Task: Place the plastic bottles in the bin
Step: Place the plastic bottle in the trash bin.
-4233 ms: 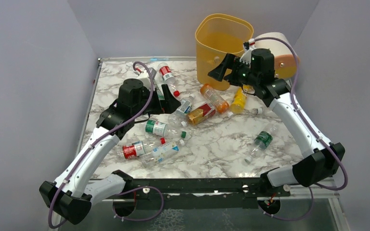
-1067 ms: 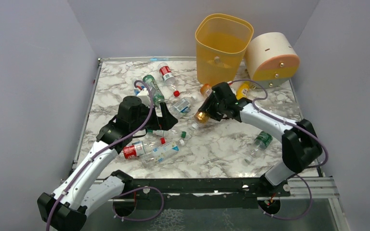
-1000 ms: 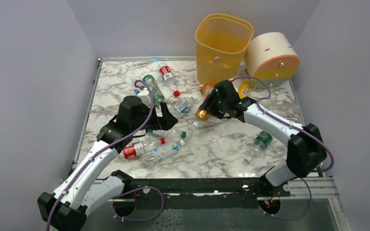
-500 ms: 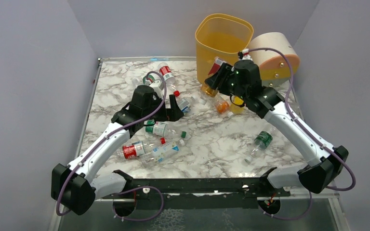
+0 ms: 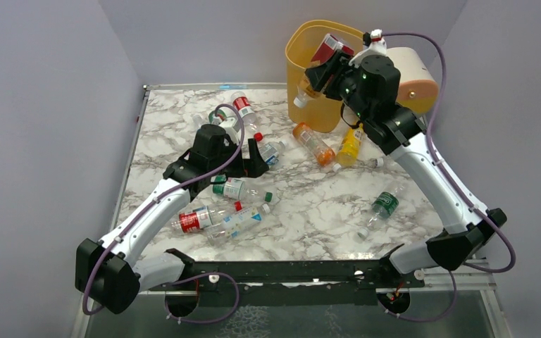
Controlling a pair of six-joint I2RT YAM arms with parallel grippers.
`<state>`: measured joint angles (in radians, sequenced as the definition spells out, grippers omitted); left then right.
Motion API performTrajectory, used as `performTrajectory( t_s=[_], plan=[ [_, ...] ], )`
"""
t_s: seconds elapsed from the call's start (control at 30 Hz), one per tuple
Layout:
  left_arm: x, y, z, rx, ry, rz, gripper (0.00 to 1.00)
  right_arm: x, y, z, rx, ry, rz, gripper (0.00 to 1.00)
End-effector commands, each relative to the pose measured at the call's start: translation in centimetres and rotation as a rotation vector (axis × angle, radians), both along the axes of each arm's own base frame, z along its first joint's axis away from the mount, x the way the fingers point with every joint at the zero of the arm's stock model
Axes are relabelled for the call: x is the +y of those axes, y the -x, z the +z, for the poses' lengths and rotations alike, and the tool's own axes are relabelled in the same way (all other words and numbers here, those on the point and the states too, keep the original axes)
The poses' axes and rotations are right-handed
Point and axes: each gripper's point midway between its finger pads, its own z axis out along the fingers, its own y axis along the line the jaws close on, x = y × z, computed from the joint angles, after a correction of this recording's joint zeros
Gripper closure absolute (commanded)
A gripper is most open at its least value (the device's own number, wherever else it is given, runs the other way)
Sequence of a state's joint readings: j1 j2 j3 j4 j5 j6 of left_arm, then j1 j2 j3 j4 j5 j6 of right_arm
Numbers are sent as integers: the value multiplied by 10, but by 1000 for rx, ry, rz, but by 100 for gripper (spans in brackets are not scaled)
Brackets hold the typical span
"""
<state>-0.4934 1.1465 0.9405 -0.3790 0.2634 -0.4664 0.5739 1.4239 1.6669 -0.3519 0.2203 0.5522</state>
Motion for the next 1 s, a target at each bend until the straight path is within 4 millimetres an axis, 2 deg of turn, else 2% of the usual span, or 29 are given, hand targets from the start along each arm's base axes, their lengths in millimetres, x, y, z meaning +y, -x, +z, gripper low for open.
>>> performTrajectory(
  t_s=[0.0, 0.23, 0.5, 0.8, 0.97],
  plan=[
    [-2, 5, 15, -28, 26, -15, 1, -7, -30, 35, -153, 4, -65, 53],
    [2, 11, 13, -22, 29, -3, 1, -18, -65, 50, -241, 25, -143, 53],
    [5, 16, 15, -20, 34, 5, 1, -43, -109, 50, -251, 3, -220, 53],
    [14, 25, 21, -29, 28, 22, 1, -80, -160, 25, -190, -41, -252, 53],
    [16, 27, 22, -28, 25, 25, 1, -83, -179, 5, -142, -24, -238, 51]
  ],
)
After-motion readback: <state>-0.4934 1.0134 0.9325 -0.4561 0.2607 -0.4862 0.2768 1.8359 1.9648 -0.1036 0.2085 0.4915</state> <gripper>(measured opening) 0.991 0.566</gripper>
